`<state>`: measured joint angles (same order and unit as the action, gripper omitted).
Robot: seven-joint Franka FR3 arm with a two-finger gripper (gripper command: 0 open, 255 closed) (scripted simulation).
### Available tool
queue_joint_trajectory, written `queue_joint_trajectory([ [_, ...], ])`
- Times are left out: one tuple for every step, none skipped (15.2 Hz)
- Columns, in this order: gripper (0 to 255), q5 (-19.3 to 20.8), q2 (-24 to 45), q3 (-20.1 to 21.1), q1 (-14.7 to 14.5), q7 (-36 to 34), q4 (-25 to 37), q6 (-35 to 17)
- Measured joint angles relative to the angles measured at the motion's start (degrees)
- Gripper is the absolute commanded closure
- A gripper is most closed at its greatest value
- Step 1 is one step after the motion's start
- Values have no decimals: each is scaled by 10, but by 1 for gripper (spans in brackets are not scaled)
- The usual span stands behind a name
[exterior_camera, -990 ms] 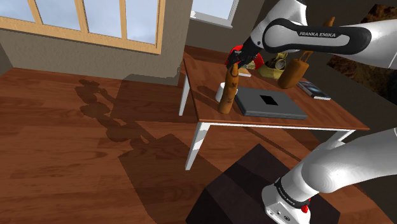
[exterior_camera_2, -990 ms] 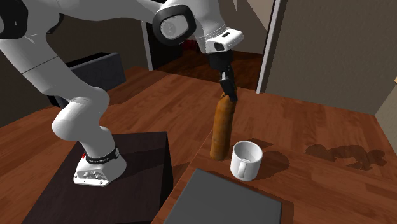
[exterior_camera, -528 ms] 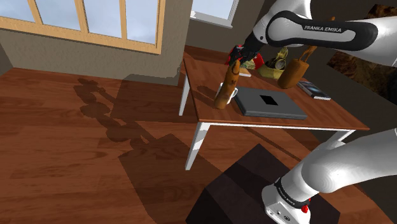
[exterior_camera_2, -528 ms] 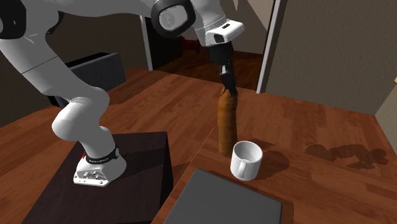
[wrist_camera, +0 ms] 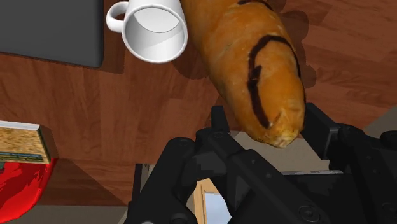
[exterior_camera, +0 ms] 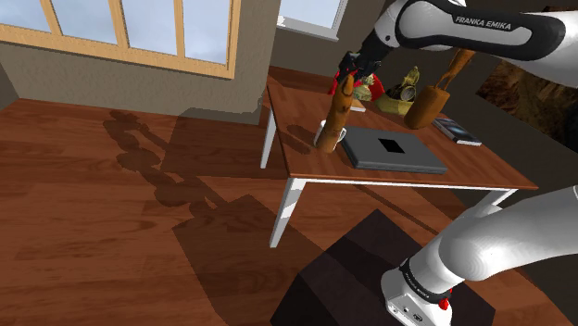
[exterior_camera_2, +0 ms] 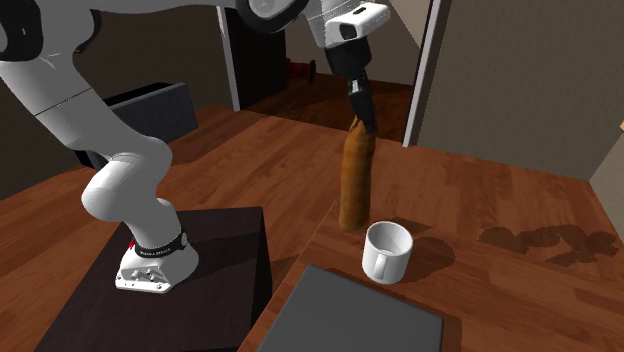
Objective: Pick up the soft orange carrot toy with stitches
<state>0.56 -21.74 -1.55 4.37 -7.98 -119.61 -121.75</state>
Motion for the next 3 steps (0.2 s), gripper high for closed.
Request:
queue_joint_trajectory([
  [255,0,-1,1,0,-1,7,9],
  [255,0,-1,0,0,0,16,17],
  [255,0,0,0,0,0,21,21],
])
